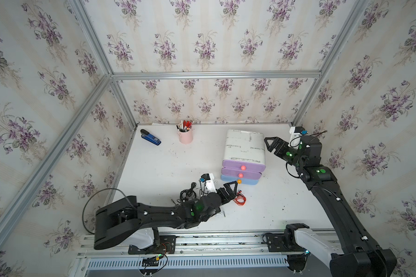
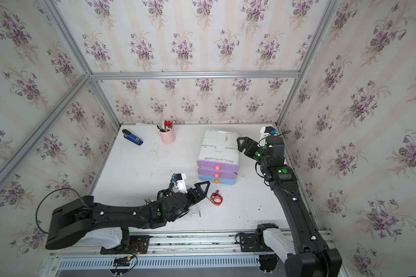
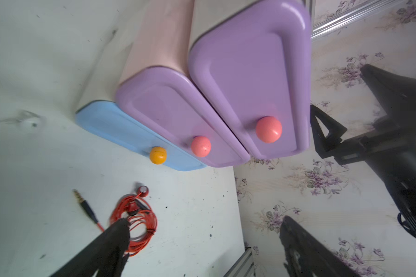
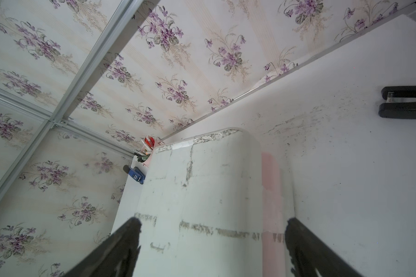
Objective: Place the wired earphones into the drawer by color
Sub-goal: Open the drawer in the storage box.
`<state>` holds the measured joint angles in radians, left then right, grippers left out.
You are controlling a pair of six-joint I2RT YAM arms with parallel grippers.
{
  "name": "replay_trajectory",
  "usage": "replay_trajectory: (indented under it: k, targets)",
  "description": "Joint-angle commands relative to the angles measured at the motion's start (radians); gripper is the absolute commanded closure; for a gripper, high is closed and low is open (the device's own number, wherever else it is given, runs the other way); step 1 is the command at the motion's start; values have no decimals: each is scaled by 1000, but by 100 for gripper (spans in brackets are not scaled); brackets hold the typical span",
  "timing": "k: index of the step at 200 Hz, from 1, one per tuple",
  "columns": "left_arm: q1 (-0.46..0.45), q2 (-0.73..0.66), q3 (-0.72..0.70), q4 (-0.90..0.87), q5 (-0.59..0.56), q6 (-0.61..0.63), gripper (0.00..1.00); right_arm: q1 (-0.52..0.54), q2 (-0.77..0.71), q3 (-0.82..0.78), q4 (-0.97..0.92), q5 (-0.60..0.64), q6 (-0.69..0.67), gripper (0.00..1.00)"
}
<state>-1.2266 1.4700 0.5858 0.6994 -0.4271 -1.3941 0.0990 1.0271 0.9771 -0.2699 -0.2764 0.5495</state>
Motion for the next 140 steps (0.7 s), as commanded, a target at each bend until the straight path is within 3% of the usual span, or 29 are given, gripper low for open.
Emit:
replay_trajectory:
  k: [1,19,38,64,85,140]
  targets:
    - [3,91,65,282,-10,-117,2,2,-8,14,-46,-8,-11,4]
    - [9,151,110,339,14,-131,3,2,-13,10,-50,-11,-14,4]
    - [8,159,131,278,18,-146,4,2,-16,7,-56,-4,-24,4]
    - [25,199,139,337,29,-151,19,2,-19,-11,-44,-7,-28,4]
    - [30,210,177,283,41,-143,26,2,-25,-29,-26,-28,-30,5]
    - [75,202,172,263,35,-104,33,2,-32,-36,-28,-22,-45,5]
